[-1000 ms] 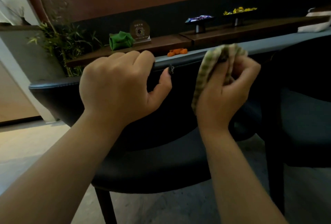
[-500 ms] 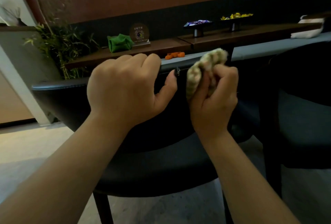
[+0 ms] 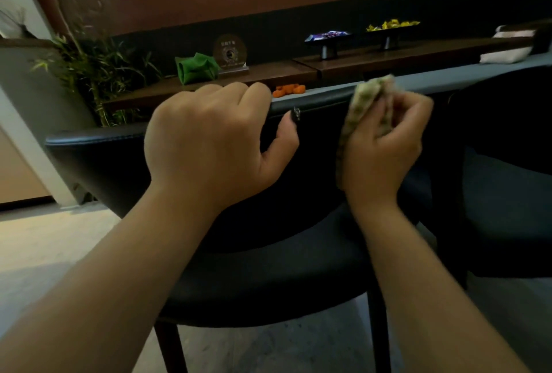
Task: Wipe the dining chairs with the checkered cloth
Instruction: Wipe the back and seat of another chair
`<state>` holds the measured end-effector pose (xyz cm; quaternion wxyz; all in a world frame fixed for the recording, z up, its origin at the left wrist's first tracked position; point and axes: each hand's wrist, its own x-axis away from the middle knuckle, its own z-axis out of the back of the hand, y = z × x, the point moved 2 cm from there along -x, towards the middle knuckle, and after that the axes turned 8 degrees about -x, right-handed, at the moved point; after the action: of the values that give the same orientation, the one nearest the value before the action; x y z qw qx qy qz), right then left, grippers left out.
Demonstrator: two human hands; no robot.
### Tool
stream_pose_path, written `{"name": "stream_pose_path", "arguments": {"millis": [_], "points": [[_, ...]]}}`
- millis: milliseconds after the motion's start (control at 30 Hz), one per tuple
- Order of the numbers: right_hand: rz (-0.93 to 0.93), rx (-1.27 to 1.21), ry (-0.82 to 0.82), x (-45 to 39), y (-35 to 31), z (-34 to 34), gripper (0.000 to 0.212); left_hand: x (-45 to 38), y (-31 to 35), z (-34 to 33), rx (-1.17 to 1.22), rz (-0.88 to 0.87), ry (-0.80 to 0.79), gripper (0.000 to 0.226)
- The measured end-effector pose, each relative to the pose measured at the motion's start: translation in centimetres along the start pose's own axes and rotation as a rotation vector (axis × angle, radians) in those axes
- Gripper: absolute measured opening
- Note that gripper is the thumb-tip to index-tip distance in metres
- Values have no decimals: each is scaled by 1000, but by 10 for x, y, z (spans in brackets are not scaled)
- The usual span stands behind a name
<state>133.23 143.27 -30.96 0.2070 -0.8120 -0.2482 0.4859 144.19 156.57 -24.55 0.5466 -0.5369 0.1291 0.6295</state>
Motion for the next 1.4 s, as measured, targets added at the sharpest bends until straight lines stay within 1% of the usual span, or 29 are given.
{"name": "stream_pose_path", "arguments": {"millis": [67,100,133,167,233,267,333,400,433,467,533,600,633,667,733,800,833,933,967,1000,1033,1067,1133,1200,1267,1300,1333,1367,1400], "points": [[-294,-5,43,-25,16,0,10,0,0,1,18,-2,-10,48],[-379,9,52,-33,22,-1,11,0,0,1,26,-6,-11,47],[-403,23,64,-35,24,-2,10,0,0,1,30,-9,-9,46],[-373,24,83,-32,18,-3,9,0,-1,1,30,-11,-3,45],[-196,-1,87,-9,1,-6,5,0,-1,1,24,-13,10,44],[-86,-20,53,7,-6,-7,3,1,-1,1,18,-17,17,44],[105,-36,-70,33,-11,-6,10,0,0,0,5,-30,22,44],[254,7,-193,41,-8,-3,16,0,0,0,-2,-31,22,44],[304,36,-219,37,-5,0,17,0,0,0,-5,-27,25,44],[325,55,-213,31,-1,1,18,0,-1,0,-10,-26,31,44],[285,38,-146,16,3,1,18,1,-1,0,-15,-28,57,43],[250,5,-81,11,4,-2,18,3,-1,-2,-23,-31,111,42],[262,-9,-83,14,5,-3,18,5,0,-3,-33,-26,147,41],[299,-21,-116,18,6,-3,18,9,1,-5,-43,-14,185,40],[429,-31,-256,30,11,1,17,22,5,-11,-56,30,255,41],[611,-7,-437,38,19,9,17,37,10,-19,-61,81,279,50],[733,21,-534,39,22,13,17,45,13,-23,-70,110,276,55],[1150,109,-834,36,28,23,13,69,25,-38,-87,268,216,64],[1239,123,-907,29,28,25,13,77,31,-42,-63,341,187,67],[1284,126,-935,18,26,25,13,84,38,-46,-20,423,164,69],[1294,125,-908,6,23,25,15,90,46,-49,39,513,150,73],[1280,125,-845,-6,20,23,18,95,53,-52,113,603,148,77],[1230,111,-726,-21,16,17,28,101,65,-56,323,811,178,91],[1189,85,-681,-17,17,12,31,107,73,-62,656,1108,183,117],[1214,84,-702,-2,28,13,28,116,81,-68,1011,1396,147,142],[1256,81,-767,6,37,16,25,121,84,-72,1117,1488,128,149],[1315,77,-875,14,47,20,20,126,85,-77,1172,1543,116,153],[1388,80,-1018,21,59,25,15,131,84,-81,1212,1576,110,156],[1466,100,-1176,25,69,31,16,134,82,-85,1270,1601,106,160]]}}
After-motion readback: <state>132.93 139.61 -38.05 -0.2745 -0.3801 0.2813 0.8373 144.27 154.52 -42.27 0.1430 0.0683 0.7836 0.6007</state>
